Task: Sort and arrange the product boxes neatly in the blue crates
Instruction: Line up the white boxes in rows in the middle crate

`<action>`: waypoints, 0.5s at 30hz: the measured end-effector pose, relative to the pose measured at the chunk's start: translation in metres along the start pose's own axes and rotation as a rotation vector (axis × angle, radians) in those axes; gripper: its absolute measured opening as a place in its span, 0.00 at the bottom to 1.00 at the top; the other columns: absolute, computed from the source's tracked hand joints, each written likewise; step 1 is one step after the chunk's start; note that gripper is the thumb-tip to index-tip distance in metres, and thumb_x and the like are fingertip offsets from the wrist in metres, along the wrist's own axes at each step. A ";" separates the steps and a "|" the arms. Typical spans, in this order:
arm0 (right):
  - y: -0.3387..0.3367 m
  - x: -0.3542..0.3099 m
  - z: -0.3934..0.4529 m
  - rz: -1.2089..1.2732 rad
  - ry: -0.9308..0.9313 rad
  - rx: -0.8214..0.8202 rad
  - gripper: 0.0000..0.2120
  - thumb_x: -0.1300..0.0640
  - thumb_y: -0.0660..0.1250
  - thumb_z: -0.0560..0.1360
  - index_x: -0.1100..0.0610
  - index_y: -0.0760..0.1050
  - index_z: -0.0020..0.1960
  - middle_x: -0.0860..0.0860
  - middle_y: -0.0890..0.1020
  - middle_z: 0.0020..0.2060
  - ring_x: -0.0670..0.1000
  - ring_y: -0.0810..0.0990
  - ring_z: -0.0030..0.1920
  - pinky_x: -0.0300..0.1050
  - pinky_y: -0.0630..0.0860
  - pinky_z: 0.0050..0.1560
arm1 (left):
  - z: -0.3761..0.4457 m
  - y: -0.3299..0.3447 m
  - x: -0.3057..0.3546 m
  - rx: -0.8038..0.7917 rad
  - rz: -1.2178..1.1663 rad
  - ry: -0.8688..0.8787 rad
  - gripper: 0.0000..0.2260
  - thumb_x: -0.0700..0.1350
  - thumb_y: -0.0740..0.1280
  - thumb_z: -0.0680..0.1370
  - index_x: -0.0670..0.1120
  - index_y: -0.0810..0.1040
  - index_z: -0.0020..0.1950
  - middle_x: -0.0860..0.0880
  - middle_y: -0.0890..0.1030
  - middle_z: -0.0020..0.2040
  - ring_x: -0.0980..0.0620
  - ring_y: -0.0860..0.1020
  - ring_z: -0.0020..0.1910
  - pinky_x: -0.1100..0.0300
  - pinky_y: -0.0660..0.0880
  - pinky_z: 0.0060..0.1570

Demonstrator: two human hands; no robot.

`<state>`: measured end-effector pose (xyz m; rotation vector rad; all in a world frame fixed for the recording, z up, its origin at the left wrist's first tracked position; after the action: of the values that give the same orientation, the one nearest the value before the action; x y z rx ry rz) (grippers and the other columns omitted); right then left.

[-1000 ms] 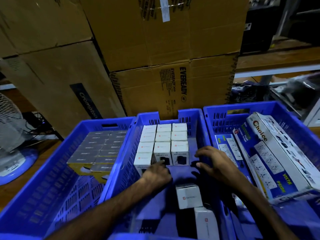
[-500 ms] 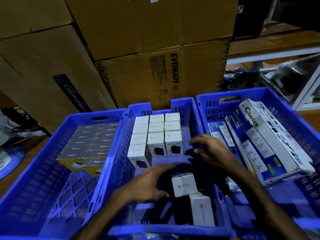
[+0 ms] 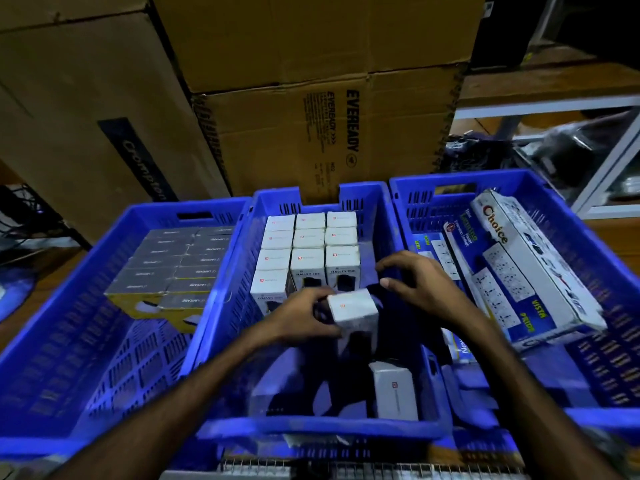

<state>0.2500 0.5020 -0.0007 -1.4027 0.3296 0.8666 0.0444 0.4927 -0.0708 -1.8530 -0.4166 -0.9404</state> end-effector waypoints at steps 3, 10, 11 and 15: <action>0.006 -0.006 -0.001 0.013 0.024 -0.081 0.26 0.42 0.76 0.71 0.49 0.78 0.66 0.45 0.82 0.62 0.45 0.79 0.63 0.48 0.74 0.66 | 0.000 -0.022 0.009 -0.015 -0.193 0.009 0.22 0.46 0.81 0.69 0.44 0.82 0.61 0.46 0.87 0.55 0.53 0.83 0.52 0.47 0.80 0.58; 0.026 -0.014 0.011 -0.009 0.018 -0.226 0.49 0.20 0.68 0.57 0.40 0.68 0.73 0.36 0.82 0.58 0.38 0.78 0.63 0.61 0.60 0.77 | -0.005 -0.050 0.027 -0.094 -0.383 0.025 0.17 0.33 0.77 0.74 0.40 0.79 0.62 0.47 0.86 0.51 0.53 0.82 0.47 0.57 0.79 0.48; 0.026 -0.015 0.014 0.038 0.017 -0.225 0.48 0.20 0.69 0.57 0.40 0.69 0.72 0.37 0.83 0.56 0.38 0.79 0.61 0.60 0.64 0.75 | -0.006 -0.051 0.029 -0.098 -0.379 0.029 0.17 0.31 0.75 0.75 0.40 0.79 0.62 0.49 0.86 0.52 0.55 0.83 0.49 0.62 0.79 0.49; 0.028 -0.021 0.022 0.152 -0.012 -0.205 0.39 0.24 0.75 0.57 0.41 0.74 0.64 0.41 0.84 0.51 0.41 0.83 0.54 0.55 0.76 0.64 | -0.008 -0.062 0.036 -0.079 -0.332 0.075 0.20 0.38 0.80 0.72 0.44 0.79 0.62 0.45 0.83 0.54 0.50 0.80 0.52 0.58 0.77 0.54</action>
<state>0.2104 0.5138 -0.0029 -1.5754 0.3490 1.0568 0.0242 0.5107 -0.0038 -1.8448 -0.6636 -1.2609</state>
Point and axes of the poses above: each hand's wrist, its own z-axis towards the middle knuckle, its own y-axis out of the palm, x = y × z, the point moved 9 cm from there along z, towards the middle knuckle
